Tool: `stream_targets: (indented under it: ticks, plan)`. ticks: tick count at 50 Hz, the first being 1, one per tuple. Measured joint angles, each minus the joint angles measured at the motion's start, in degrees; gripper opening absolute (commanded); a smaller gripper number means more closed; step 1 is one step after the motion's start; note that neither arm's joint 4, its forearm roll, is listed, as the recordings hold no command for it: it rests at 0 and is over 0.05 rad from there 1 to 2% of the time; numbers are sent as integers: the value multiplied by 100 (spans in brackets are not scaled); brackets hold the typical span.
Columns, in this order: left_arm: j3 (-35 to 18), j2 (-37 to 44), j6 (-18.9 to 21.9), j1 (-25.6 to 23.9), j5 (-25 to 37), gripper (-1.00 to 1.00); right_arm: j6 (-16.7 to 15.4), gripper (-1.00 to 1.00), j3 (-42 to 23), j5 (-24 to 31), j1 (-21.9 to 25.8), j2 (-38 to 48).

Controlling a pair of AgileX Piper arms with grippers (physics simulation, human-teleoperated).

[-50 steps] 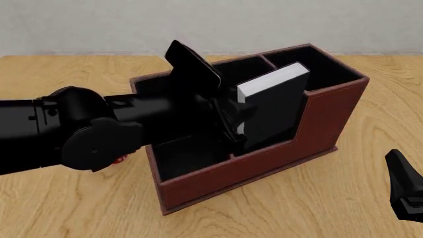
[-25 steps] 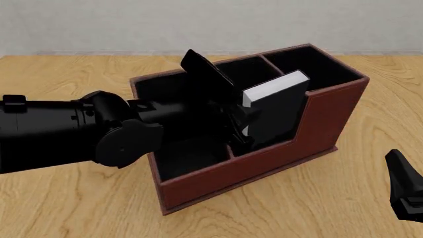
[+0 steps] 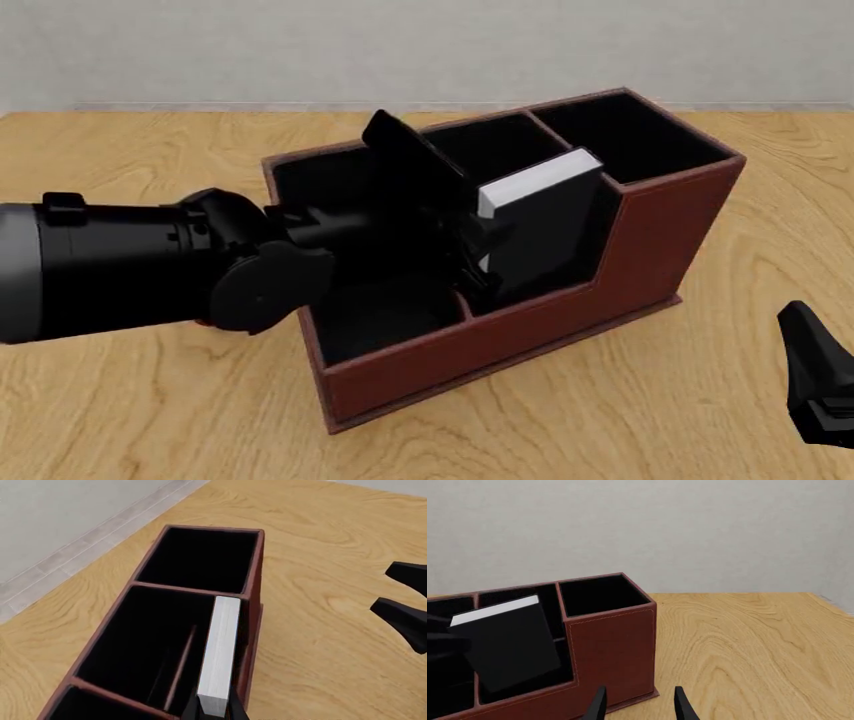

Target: Pick up the book and place it in the back compartment of the caddy.

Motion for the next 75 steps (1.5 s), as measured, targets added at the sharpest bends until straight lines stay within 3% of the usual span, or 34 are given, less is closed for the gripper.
stream_targets:
  ticks: [53, 54, 75]
  plan:
    - [65, 560, -87, 237, -459, -100, 0, 100, 0, 0, 0, 0]
    - [68, 561, -90, 239, -463, 100, 0, 100, 0, 0, 0, 0]
    - [47, 527, 2, 211, -525, 100, 0, 100, 0, 0, 0, 0]
